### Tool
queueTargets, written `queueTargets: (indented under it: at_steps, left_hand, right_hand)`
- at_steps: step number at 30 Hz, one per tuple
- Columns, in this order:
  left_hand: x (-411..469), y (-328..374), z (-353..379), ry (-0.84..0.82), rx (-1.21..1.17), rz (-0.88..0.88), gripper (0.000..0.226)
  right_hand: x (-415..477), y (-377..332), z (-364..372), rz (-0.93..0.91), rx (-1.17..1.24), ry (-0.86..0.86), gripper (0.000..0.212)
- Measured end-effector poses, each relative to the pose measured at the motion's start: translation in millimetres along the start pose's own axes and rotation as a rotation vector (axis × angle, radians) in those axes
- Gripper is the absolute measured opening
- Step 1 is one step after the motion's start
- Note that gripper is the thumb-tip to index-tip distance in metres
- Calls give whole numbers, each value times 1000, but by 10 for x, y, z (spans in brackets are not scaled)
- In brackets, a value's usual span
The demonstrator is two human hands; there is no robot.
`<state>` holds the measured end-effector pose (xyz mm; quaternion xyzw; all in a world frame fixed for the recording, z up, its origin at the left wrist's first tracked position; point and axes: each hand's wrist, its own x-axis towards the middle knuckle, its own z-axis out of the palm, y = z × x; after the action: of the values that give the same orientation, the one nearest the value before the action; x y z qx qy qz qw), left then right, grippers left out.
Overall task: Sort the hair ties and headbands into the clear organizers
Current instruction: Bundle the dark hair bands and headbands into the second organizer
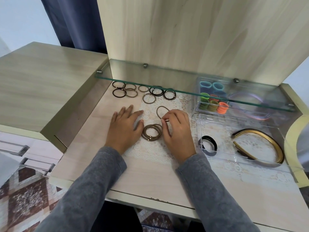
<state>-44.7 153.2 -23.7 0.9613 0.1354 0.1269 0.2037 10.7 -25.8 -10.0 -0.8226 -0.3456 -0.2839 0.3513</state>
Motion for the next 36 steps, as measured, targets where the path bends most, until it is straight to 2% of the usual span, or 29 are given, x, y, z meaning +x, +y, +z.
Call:
queueTargets:
  at_steps: [2,7,15,23,27,30,36]
  left_hand:
    - [-1,-6,1,3,9,1,57]
    - [7,-7,31,9,8,-5,45]
    - [20,-23,27,4,20,1,49]
    - [20,-6,18,1,18,-9,46]
    - [27,4,23,3,15,-16,46]
    - [31,-4,34,4,5,-11,45]
    - [32,-25,43,7,2,-6,45]
  right_hand:
    - [-27,-45,-17,-26,-1,-33,6]
    - [-66,-128,-28,-98,-38,-140,9]
    - [-83,-140,-43,-152,-15,-250,7]
    - [-82,-148,-58,-126,-9,-294,8]
    - [-76,-135,-74,-30,45,-274,7]
    - [-98,-103,-102,31,68,-282,15]
    - [-161,-59,-144,27,-11,-415,28]
